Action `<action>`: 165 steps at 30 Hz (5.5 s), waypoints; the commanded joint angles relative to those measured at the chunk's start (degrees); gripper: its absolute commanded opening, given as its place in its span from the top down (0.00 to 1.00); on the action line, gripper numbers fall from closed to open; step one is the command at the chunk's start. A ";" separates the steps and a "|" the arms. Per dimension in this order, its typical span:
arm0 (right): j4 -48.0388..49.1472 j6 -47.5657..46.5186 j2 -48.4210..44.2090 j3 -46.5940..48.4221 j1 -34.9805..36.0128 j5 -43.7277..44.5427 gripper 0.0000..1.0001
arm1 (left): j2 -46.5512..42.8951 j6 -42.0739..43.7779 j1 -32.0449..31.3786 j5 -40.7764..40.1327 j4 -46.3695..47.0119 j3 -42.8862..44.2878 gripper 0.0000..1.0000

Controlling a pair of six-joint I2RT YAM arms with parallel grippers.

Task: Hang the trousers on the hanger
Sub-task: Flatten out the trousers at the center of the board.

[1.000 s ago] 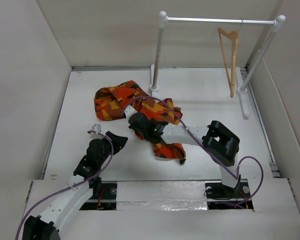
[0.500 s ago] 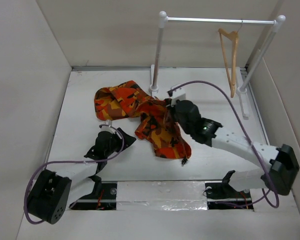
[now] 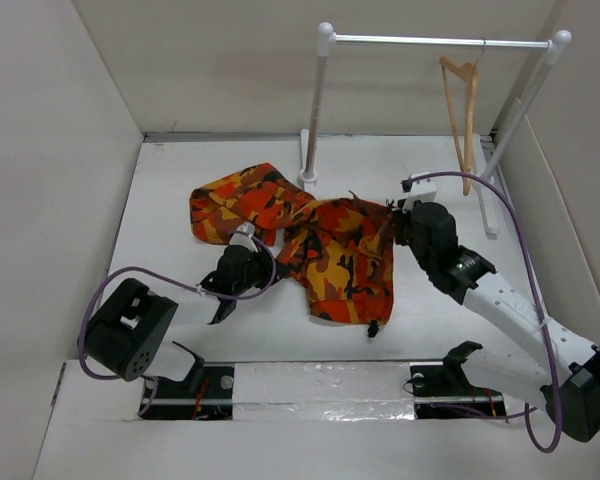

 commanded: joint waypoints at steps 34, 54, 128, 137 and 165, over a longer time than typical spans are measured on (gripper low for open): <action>3.75 13.29 2.43 -1.53 -50.51 -0.73 0.97 | -71.61 5.25 -1.16 -16.35 -70.10 22.92 1.00; 10.16 2.50 -12.61 -10.93 -15.02 -27.64 1.00 | -62.22 11.67 -1.16 -17.06 -69.60 25.41 0.60; 15.97 4.86 5.07 -14.71 21.28 -11.46 0.80 | -18.17 7.29 -2.75 -34.18 -40.93 18.01 0.41; 13.24 -2.43 17.42 1.86 19.17 -13.21 0.80 | -27.39 3.59 -3.27 -32.52 -36.89 15.72 0.46; 5.94 -7.09 60.71 39.00 23.04 -2.93 0.59 | -54.92 3.50 -3.27 -30.15 -46.12 12.48 0.50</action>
